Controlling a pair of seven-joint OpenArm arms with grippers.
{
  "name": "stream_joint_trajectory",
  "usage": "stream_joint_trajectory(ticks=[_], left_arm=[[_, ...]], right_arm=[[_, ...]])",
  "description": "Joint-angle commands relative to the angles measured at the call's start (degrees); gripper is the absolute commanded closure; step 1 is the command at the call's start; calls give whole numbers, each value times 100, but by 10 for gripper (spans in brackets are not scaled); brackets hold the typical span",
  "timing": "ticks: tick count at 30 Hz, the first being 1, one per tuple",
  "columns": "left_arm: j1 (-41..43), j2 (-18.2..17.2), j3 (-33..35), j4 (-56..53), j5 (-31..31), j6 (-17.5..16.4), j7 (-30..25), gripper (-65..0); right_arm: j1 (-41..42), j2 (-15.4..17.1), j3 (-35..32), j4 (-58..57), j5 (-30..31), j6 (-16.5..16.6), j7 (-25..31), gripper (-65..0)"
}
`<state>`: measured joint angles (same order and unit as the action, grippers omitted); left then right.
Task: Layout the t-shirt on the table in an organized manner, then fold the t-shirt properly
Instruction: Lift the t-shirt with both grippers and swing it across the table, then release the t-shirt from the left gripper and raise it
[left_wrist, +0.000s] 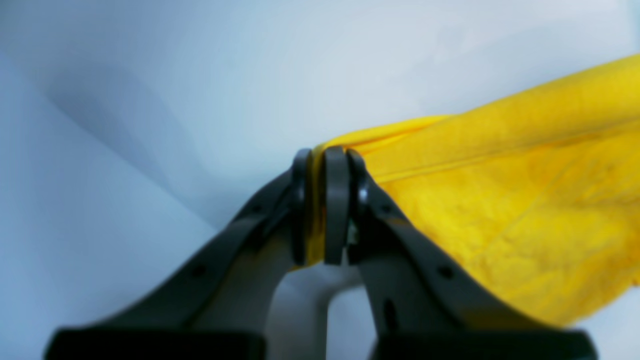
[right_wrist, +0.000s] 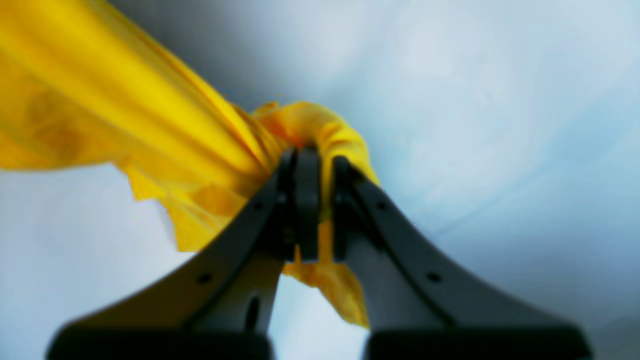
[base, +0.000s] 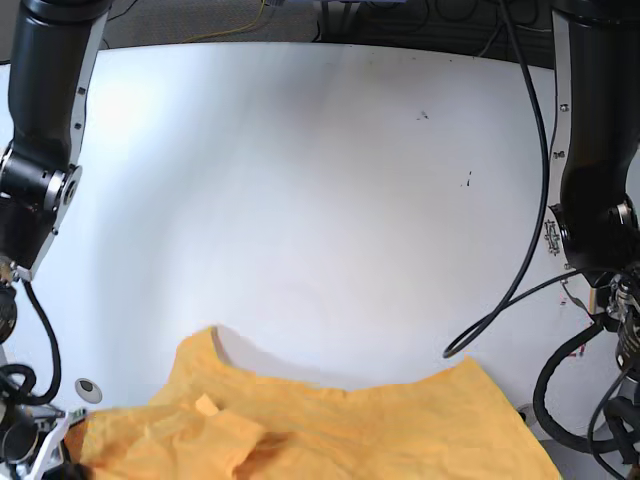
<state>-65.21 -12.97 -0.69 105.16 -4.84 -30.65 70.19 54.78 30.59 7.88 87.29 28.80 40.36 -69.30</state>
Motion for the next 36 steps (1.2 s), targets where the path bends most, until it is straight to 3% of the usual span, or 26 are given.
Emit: stream_joint_trajectory(ticks=[1, 9, 16, 24, 28, 36], left_arm=[[55, -43, -41, 284, 154, 46, 194, -30], [1400, -369, -270, 600, 163, -341, 211, -30], [3158, -430, -885, 609, 163, -921, 203, -30], [4934, -272, -1070, 618, 154, -935, 159, -27], [5681, -254, -1210, 618, 154, -935, -131, -26], [6648, -237, -1245, 618, 154, -935, -984, -26]], right_arm=[[-454, 110, 271, 480, -168, -36, -178, -30], [-2503, -206, 860, 1553, -97, -36, -257, -30], [-4314, -927, 1572, 2282, 202, -36, -239, -30], [-5667, -1648, 1634, 2599, 228, -36, 42, -30], [-6107, -1912, 1643, 2599, 202, -36, 95, -30], [-6652, -2026, 1643, 2599, 228, -36, 508, -30]])
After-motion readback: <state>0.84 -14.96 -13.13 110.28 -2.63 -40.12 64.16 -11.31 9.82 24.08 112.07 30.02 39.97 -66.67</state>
